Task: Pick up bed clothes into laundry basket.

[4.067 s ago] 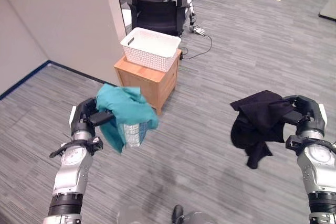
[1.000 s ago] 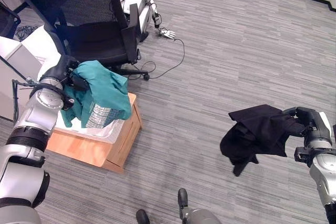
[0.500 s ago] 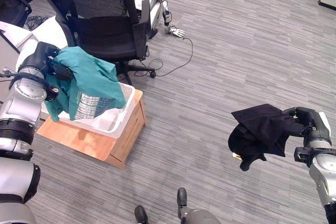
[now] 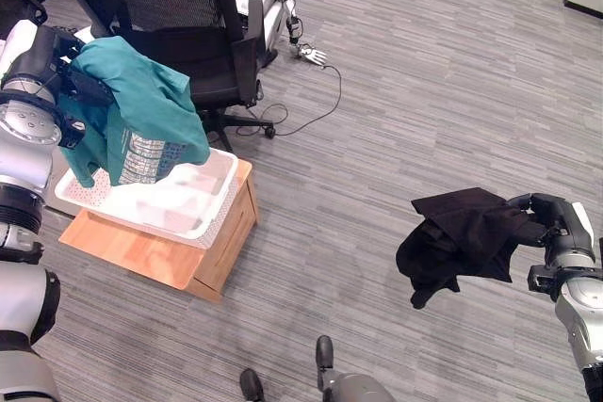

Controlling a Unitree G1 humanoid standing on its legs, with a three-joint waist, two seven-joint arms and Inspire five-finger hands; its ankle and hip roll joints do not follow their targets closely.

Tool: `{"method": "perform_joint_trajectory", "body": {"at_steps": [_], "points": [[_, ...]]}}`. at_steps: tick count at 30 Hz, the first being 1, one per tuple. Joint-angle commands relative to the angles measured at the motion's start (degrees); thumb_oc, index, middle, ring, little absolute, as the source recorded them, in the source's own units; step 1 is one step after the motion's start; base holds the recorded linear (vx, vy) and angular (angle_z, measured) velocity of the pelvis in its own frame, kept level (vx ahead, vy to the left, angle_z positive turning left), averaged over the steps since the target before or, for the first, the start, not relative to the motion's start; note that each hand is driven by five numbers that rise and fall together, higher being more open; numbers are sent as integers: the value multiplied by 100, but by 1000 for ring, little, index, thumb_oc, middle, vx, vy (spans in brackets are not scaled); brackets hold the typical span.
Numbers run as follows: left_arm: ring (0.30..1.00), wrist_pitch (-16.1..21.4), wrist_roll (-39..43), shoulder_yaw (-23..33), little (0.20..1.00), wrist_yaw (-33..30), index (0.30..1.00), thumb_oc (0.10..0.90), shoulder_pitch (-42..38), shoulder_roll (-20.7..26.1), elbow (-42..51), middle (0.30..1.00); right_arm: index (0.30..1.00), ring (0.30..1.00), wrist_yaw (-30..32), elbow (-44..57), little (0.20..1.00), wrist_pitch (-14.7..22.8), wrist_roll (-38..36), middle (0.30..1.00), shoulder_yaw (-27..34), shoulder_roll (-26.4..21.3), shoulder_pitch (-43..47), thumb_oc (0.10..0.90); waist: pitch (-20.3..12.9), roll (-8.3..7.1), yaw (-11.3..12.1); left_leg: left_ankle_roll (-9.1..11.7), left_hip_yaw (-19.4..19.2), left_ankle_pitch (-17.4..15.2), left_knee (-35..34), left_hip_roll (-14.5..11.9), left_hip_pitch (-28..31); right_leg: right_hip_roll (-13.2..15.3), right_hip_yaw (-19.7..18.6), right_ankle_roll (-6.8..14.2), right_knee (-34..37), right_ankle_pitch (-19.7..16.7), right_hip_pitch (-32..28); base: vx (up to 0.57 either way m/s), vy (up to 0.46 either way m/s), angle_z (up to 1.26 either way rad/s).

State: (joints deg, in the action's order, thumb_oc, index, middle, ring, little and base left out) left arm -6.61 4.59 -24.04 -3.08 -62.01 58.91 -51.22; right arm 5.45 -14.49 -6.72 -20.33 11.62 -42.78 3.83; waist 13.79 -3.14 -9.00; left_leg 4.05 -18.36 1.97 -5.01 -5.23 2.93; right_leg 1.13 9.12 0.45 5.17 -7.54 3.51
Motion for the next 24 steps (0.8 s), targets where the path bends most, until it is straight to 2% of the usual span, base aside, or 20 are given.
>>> {"method": "perform_joint_trajectory", "body": {"at_steps": [1,9,15,18,24], "points": [[300,307,15,-144,300,-450,300,400,-1105,453,-173,300,300,300,314,511,300,669,61,300,568,-444,233,400,-343,-32,1,88,-111,-144,1,28,-1,182,-44,959,-17,325,-314,-63,15,-1],[300,276,60,-6,300,-533,300,400,-1019,457,-253,300,300,300,461,395,300,701,-66,300,780,-396,148,400,-142,-182,-1,66,-132,-92,1,-33,-217,152,-92,954,-17,238,-69,-42,3,-2],[300,260,118,198,300,-582,300,400,-777,398,-281,300,300,300,581,377,300,732,-86,300,1028,-283,-77,400,23,-380,-100,72,-124,-25,1,-99,-568,114,-142,924,-17,139,287,-61,5,0],[300,255,174,413,300,-678,300,400,-608,326,-235,300,300,300,634,427,300,742,-95,300,1087,-209,-102,400,89,-429,-134,63,-160,-25,1,-98,-638,113,-195,931,-17,78,388,-40,26,-5],[300,220,188,687,300,-732,300,400,-362,191,-319,300,300,300,649,565,300,708,30,300,1189,-176,-198,400,137,-415,-144,60,-219,-60,1,-65,-628,139,-247,931,-17,52,423,-14,34,-12]]}}
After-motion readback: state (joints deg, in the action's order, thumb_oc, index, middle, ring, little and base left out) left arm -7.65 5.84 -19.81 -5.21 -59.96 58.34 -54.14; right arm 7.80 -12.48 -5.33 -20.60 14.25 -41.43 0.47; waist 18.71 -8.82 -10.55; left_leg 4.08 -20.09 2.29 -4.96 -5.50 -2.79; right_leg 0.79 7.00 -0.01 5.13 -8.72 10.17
